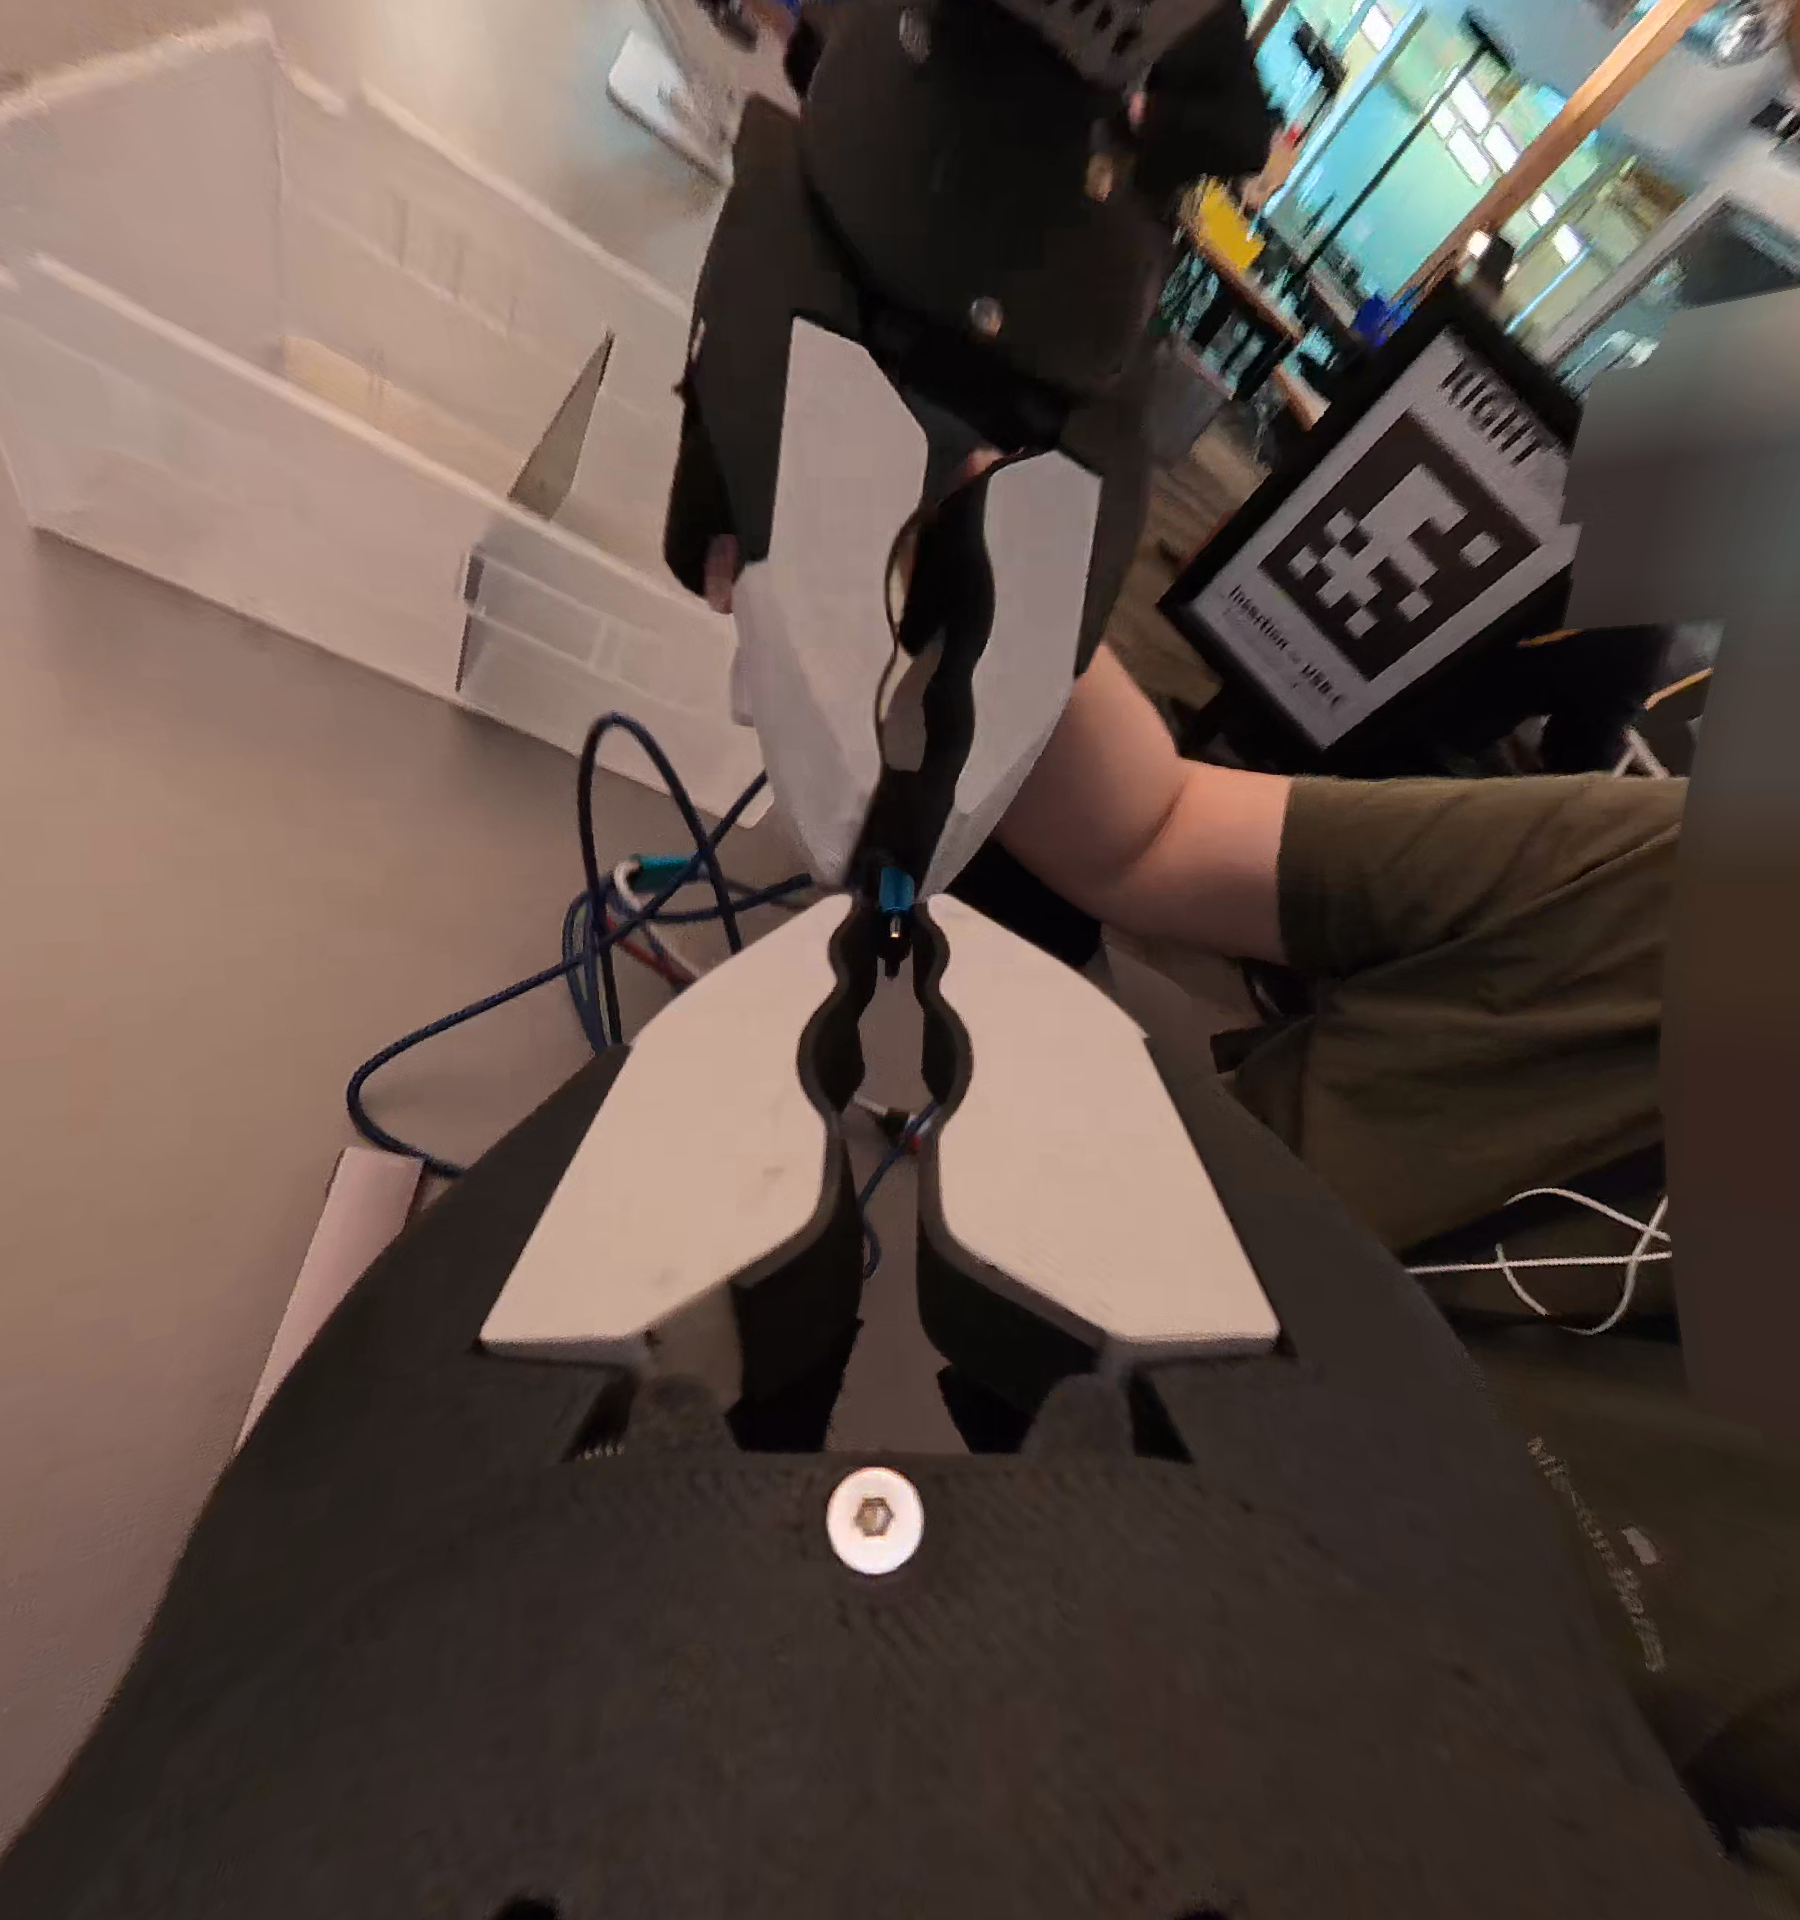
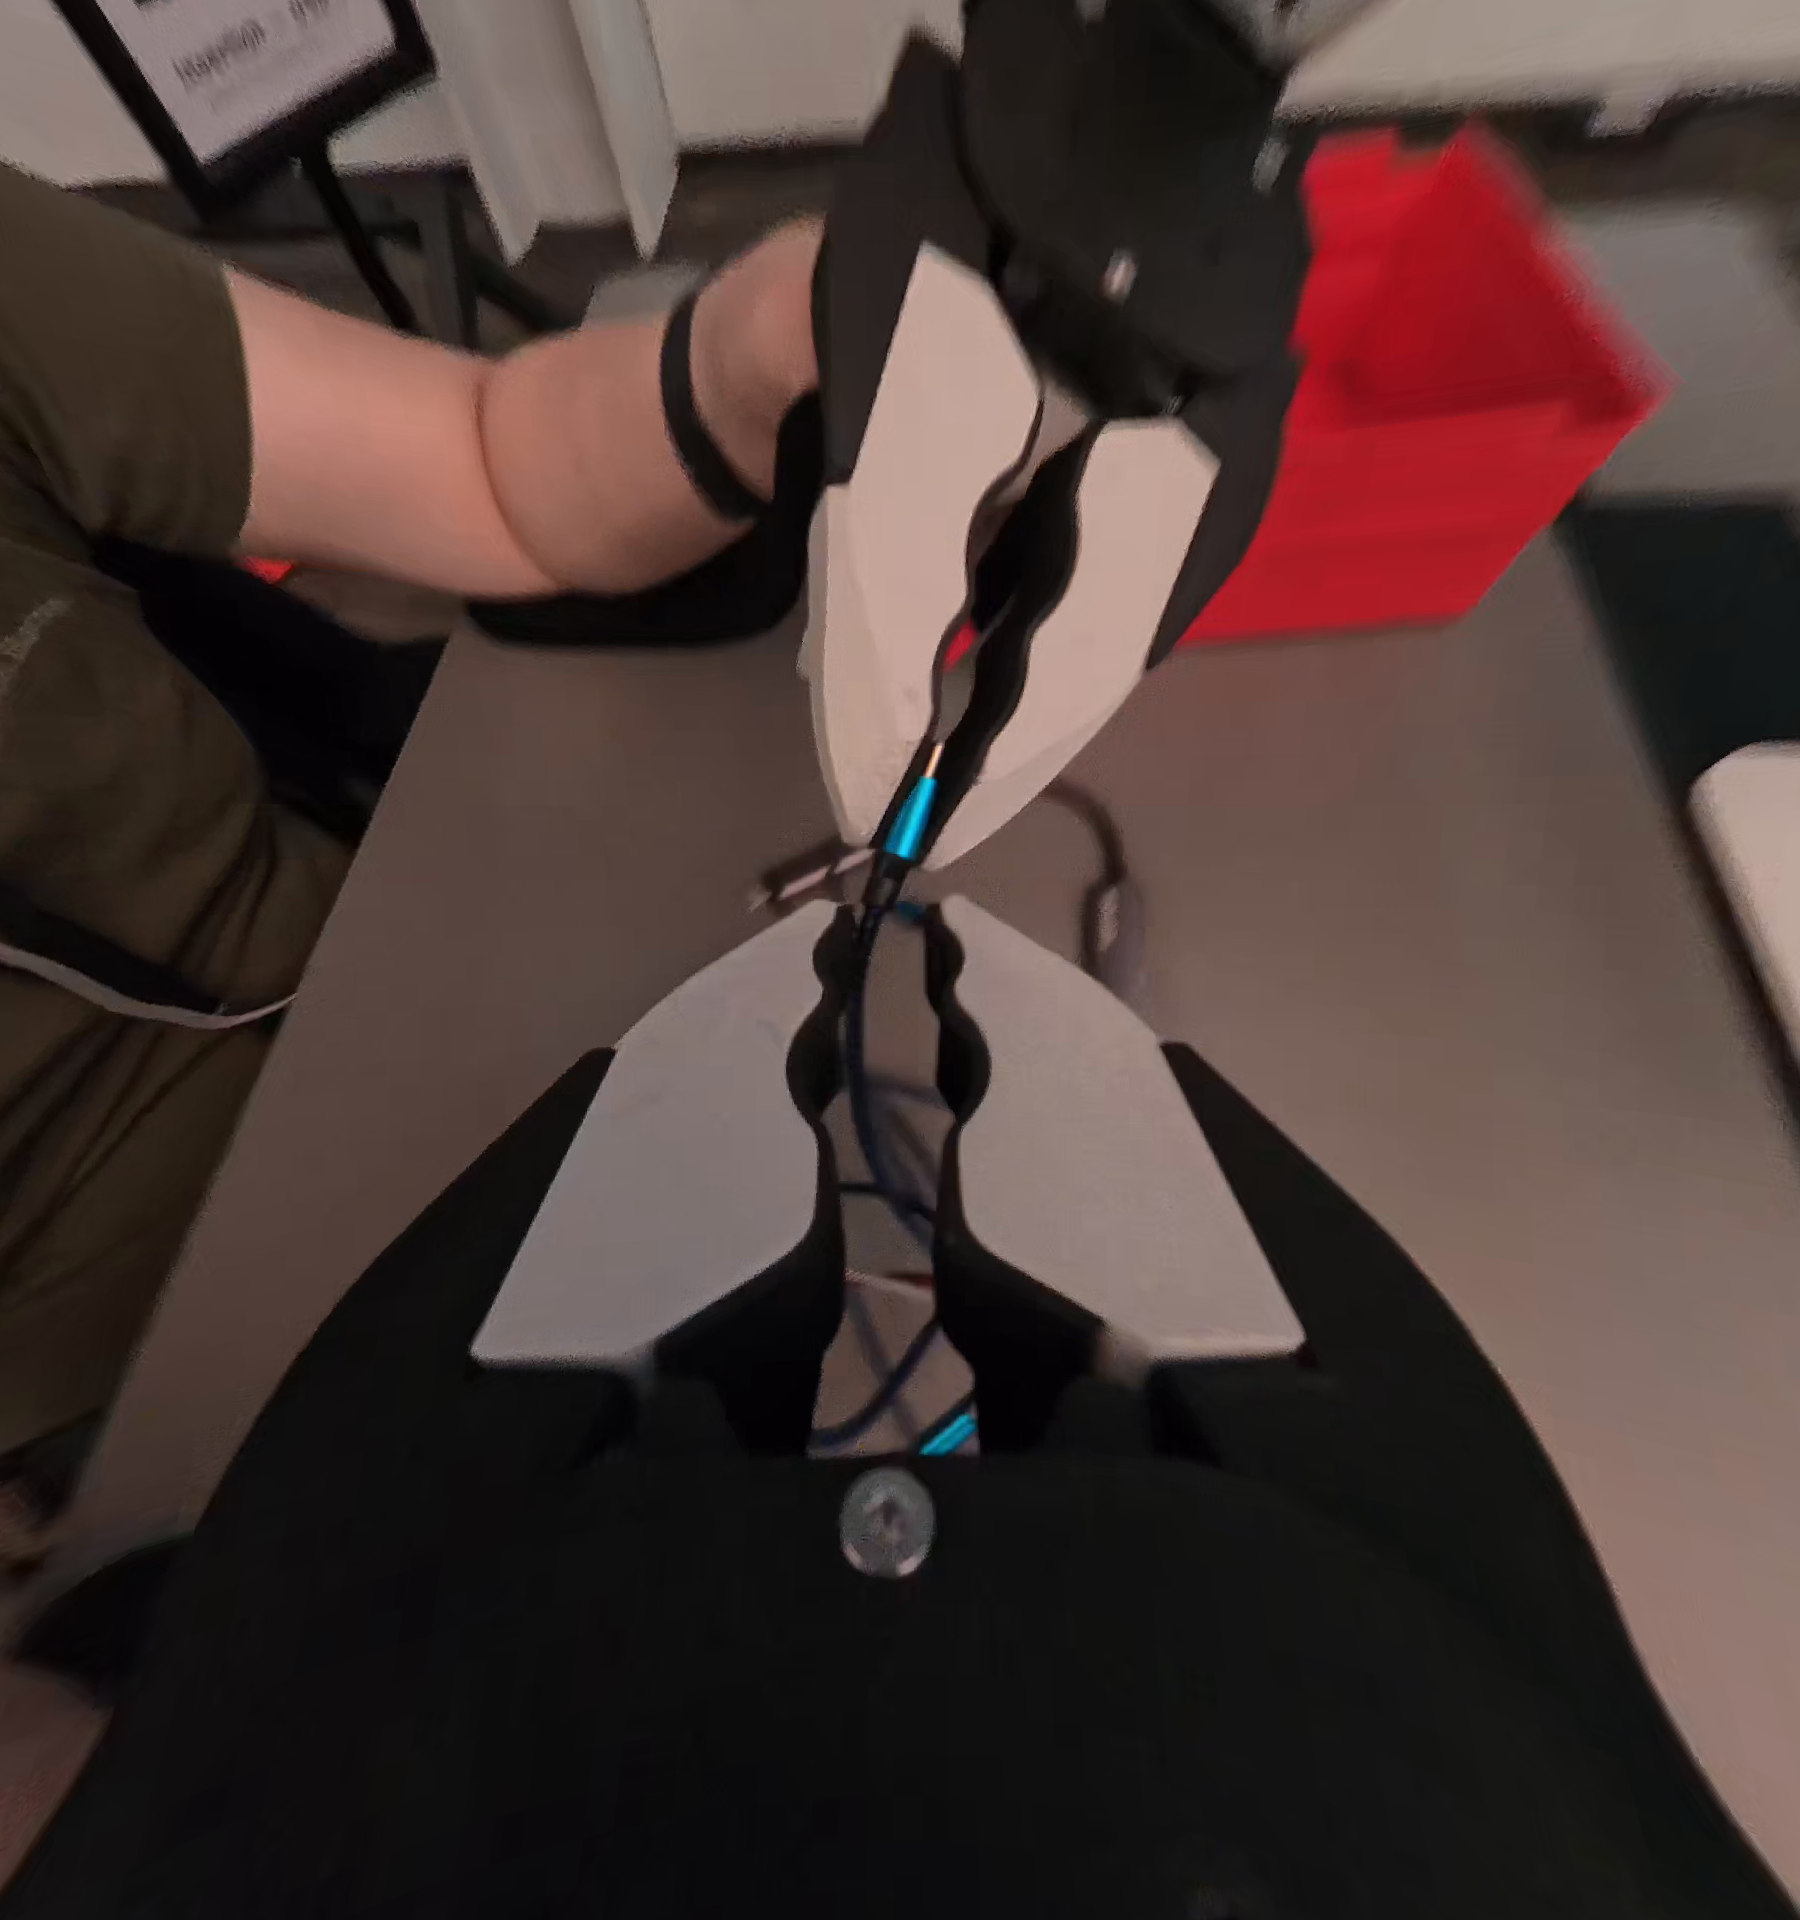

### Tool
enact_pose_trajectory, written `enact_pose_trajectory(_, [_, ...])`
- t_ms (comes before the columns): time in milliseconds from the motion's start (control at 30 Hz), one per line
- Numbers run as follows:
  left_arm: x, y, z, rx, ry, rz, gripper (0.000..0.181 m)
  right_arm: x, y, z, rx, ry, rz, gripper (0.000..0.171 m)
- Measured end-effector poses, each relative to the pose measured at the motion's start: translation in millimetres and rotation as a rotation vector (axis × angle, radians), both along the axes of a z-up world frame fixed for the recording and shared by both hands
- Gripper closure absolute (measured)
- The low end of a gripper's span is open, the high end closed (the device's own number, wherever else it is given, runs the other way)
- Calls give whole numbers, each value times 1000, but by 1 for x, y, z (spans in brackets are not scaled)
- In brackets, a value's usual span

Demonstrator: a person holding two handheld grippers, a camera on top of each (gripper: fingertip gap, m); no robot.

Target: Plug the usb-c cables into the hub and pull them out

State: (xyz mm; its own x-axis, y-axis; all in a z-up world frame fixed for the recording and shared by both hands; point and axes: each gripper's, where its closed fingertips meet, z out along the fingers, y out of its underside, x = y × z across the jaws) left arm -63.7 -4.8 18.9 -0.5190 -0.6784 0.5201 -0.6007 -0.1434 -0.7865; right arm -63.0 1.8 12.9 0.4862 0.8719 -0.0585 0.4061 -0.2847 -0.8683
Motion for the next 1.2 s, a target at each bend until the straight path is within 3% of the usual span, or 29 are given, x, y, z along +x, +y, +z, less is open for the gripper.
enact_pose_trajectory(133, [-7, 7, 28, -60, -83, 37, 176, 7, 17, 52, 354, 208, -112, 138])
enact_pose_trajectory(200, [-10, 11, 40, -61, -125, 62, 176, 11, 20, 70, 459, 320, -164, 107])
enact_pose_trajectory(267, [-15, 11, 53, -58, -169, 71, 176, 12, 20, 80, 512, 432, -187, 98])
enact_pose_trajectory(433, [-33, 0, 75, 19, -226, 46, 176, 17, 1, 113, 586, 765, -103, 110])
enact_pose_trajectory(500, [-42, -12, 84, 44, -254, 11, 176, 29, 0, 124, 640, 826, -157, 115])
enact_pose_trajectory(667, [-57, -46, 105, 102, -352, -50, 176, 3, 14, 102, 804, 439, -258, 122])
enact_pose_trajectory(767, [-61, -51, 114, 116, -402, -38, 176, -43, 11, 80, 837, 257, -136, 123])
enact_pose_trajectory(833, [-59, -46, 114, 148, -415, -8, 176, -73, 2, 68, 807, 243, -15, 127])
enact_pose_trajectory(1033, [-55, -30, 114, 88, -411, 34, 176, -83, -24, 100, 729, 687, 87, 124])
enact_pose_trajectory(1200, [-48, -15, 115, 73, -429, 101, 176, -43, -16, 124, 703, 1001, -87, 127])
